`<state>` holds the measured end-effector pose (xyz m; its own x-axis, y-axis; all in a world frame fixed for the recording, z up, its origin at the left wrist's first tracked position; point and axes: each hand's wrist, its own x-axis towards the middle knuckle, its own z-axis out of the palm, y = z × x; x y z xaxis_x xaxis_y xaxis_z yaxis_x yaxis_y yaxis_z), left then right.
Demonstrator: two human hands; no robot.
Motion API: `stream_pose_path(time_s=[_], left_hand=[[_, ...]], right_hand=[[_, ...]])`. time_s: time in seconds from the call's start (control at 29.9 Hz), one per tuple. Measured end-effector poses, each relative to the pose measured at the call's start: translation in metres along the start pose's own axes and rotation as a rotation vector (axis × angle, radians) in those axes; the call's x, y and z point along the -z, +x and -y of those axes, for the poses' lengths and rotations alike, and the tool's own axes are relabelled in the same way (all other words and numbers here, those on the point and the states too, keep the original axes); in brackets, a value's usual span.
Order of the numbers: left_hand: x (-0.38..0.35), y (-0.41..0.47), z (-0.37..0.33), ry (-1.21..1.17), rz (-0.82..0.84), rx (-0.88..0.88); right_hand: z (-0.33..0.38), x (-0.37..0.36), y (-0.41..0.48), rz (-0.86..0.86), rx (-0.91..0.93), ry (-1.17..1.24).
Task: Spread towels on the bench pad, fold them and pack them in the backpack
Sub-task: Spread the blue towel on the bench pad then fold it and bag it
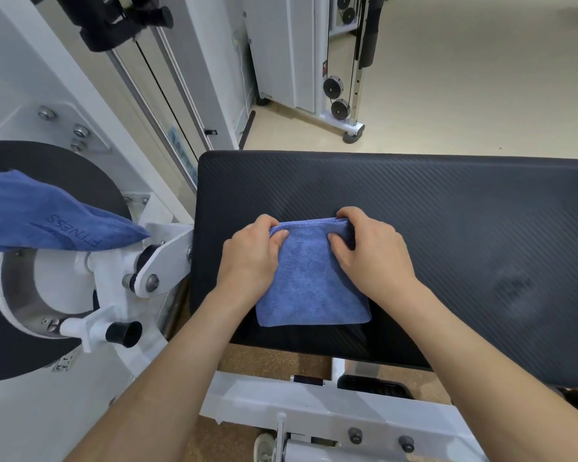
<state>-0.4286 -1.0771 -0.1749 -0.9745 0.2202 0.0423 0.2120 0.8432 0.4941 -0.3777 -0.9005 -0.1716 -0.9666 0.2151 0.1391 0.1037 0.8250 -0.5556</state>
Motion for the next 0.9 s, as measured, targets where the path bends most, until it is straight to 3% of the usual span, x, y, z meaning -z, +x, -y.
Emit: stream_pose_path(time_s=[0.27,0.4,0.54,0.74,0.84,0.9], left_hand=[[-0.009,-0.003,0.004,0.140,-0.117,-0.106],[-0.012,0.000,0.011,0.252,-0.225,-0.225],[-0.009,0.007,0.017,0.237,-0.164,-0.250],[-0.001,0.009,0.014,0.170,-0.079,-0.264],[0.013,0.010,0.010,0.102,0.134,-0.315],[0.020,0.011,0.001,0.191,0.283,-0.326]], right_hand=[[-0.007,-0.003,0.005,-0.100,0.114,-0.174],[-0.010,0.008,0.015,0.050,0.175,-0.181],[-0.005,0.016,0.032,0.247,0.206,-0.226],[0.006,0.020,0.040,0.369,0.260,-0.340],[0.006,0.029,0.040,0.462,0.268,-0.221],[0.006,0.039,0.040,0.571,0.222,-0.044]])
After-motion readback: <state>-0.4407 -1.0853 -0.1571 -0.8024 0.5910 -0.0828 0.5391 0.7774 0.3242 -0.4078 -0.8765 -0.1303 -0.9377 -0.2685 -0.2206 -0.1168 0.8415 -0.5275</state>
